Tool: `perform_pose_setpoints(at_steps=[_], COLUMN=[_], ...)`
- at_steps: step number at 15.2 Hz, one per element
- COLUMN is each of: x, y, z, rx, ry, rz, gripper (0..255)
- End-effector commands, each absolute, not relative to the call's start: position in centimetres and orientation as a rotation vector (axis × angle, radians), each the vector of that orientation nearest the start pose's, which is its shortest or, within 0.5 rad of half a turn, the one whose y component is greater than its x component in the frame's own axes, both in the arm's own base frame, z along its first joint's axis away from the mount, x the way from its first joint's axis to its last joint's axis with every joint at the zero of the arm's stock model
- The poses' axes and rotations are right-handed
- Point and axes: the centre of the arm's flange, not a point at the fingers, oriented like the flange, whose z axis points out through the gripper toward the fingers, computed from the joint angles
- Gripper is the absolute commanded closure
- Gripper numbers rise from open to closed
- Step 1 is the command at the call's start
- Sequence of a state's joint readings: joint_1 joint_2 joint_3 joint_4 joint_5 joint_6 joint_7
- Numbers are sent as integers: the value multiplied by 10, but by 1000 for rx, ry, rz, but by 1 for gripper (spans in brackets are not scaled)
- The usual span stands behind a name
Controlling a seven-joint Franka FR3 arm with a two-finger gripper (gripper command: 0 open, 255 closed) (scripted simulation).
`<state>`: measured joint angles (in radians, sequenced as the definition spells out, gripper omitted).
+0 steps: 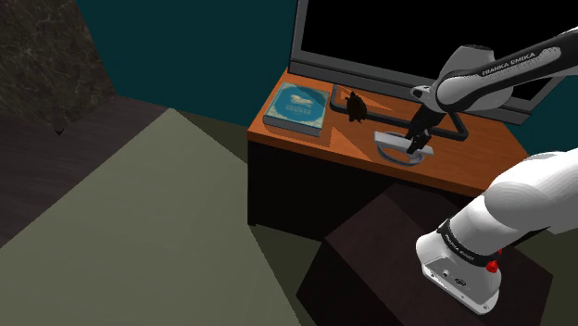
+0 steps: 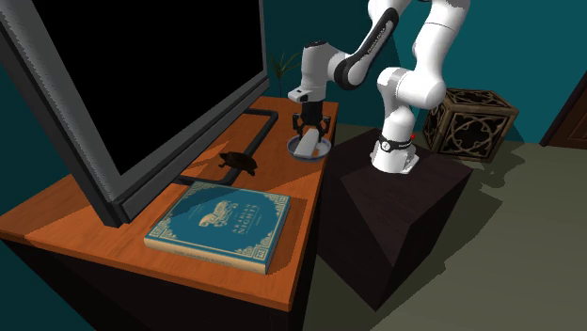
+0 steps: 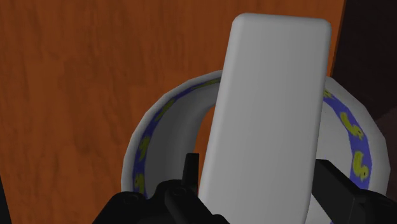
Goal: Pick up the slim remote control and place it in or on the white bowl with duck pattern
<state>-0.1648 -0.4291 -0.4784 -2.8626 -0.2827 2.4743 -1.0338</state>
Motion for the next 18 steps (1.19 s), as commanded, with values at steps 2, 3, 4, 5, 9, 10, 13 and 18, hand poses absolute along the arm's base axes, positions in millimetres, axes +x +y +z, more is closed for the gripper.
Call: perform_pose_setpoints(at_steps=[2, 3, 4, 5, 9, 10, 13, 18], x=[290, 290, 290, 290, 289, 289, 288, 288], y=[-191, -191, -191, -191, -192, -192, -192, -192], z=[299, 299, 299, 299, 325, 339, 349, 349], rx=[-2979, -2979, -2979, -2979, -2979, -2979, -2979, -2979], ry=[-1003, -1003, -1003, -1003, -1003, -1003, -1003, -1003], rz=[-40, -40, -40, -40, -40, -40, -40, -40], gripper=[0, 0, 0, 0, 0, 0, 0, 0])
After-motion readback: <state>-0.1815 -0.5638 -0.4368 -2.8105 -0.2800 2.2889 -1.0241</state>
